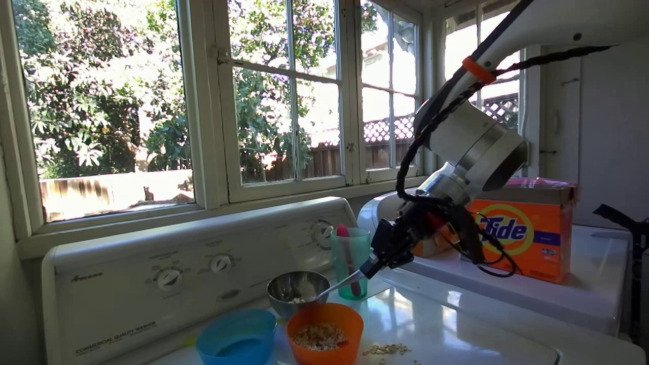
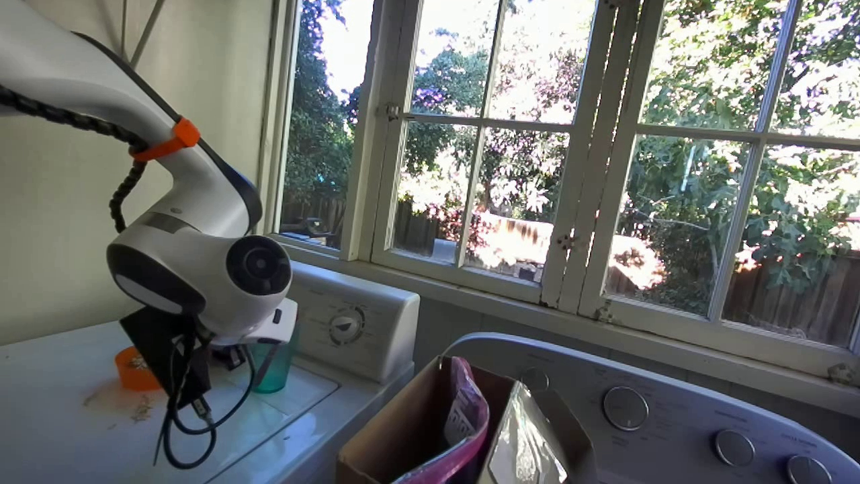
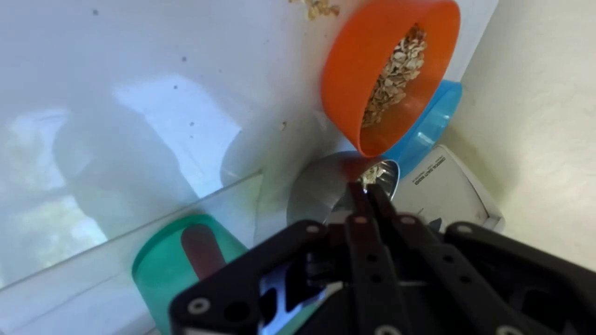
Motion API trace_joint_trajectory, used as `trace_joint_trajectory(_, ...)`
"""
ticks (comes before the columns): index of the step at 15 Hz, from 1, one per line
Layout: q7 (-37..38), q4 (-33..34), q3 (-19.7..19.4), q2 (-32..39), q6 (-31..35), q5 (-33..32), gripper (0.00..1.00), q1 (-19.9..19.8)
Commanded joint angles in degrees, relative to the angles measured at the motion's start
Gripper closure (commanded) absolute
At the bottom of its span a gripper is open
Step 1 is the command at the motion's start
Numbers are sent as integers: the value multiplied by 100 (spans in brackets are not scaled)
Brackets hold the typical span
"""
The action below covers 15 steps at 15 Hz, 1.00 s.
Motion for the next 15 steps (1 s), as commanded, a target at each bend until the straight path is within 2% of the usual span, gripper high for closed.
trace_joint_trajectory(1, -898, -179, 88, -225, 322, -11, 99, -25)
trace_joint_trajectory(6, -1900, -129, 250, -359, 1010, 377, 99, 80)
trace_joint_trajectory(8, -2272, -103, 338, -377, 1520, 553, 99, 164)
trace_joint_trajectory(12, -3172, -11, 503, -332, 3031, 1075, 99, 440)
trace_joint_trajectory(15, -3128, -15, 590, -341, 3470, 1318, 99, 507)
